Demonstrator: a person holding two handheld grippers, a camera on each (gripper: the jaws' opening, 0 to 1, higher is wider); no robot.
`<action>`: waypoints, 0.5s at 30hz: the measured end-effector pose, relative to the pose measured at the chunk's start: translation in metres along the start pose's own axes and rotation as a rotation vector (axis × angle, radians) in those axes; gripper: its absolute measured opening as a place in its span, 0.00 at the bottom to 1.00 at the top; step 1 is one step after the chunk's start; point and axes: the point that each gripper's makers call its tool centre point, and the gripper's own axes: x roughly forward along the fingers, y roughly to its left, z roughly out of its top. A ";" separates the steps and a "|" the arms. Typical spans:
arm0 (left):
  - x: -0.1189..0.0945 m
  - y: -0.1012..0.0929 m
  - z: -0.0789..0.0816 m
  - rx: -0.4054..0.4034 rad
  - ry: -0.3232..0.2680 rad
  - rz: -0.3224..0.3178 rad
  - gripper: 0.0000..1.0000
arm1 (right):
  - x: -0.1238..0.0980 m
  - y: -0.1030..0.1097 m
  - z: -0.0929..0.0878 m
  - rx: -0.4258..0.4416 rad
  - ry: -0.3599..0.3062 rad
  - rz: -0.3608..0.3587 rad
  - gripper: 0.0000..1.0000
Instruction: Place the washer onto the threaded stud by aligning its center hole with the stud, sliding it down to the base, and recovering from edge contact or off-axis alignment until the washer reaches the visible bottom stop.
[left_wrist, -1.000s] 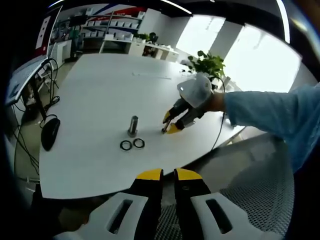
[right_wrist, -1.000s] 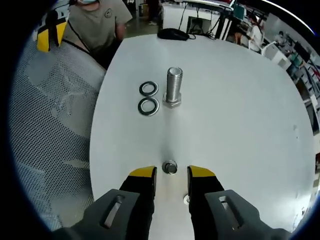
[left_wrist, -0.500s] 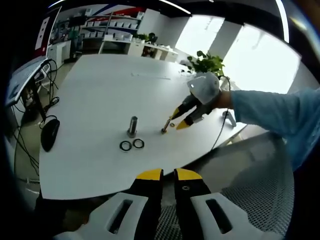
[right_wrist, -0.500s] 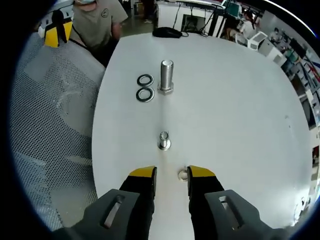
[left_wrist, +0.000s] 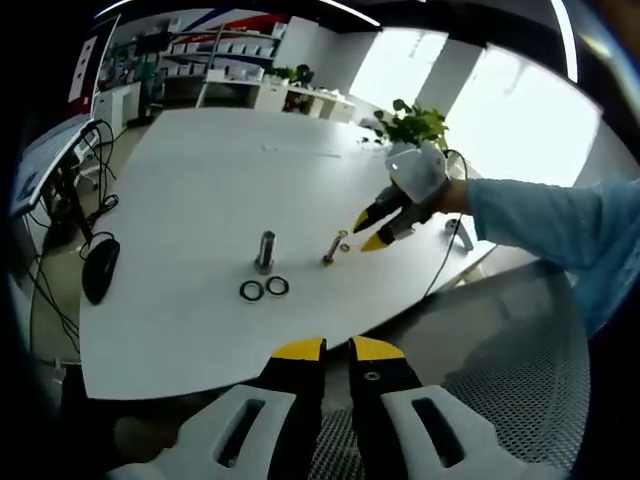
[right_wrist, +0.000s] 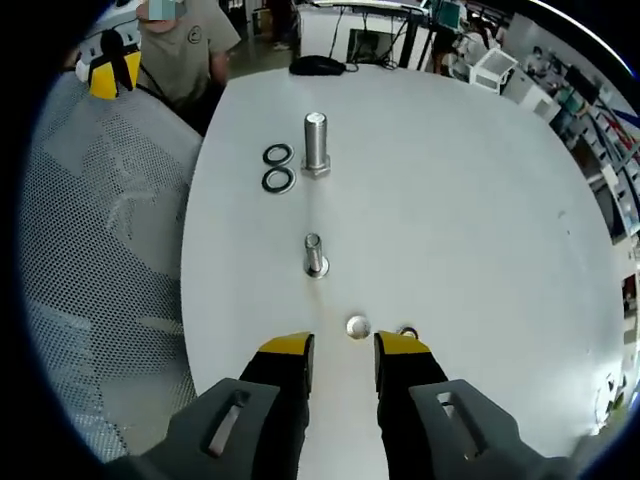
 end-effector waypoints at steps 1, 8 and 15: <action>0.000 0.000 0.000 -0.003 -0.003 0.000 0.06 | 0.000 -0.001 -0.001 0.005 0.000 0.000 0.26; -0.001 0.001 0.001 -0.008 -0.011 0.003 0.06 | 0.003 0.000 -0.005 0.022 0.010 0.012 0.24; 0.000 0.001 0.001 -0.009 -0.008 0.004 0.06 | 0.013 -0.002 -0.012 0.035 0.032 0.016 0.24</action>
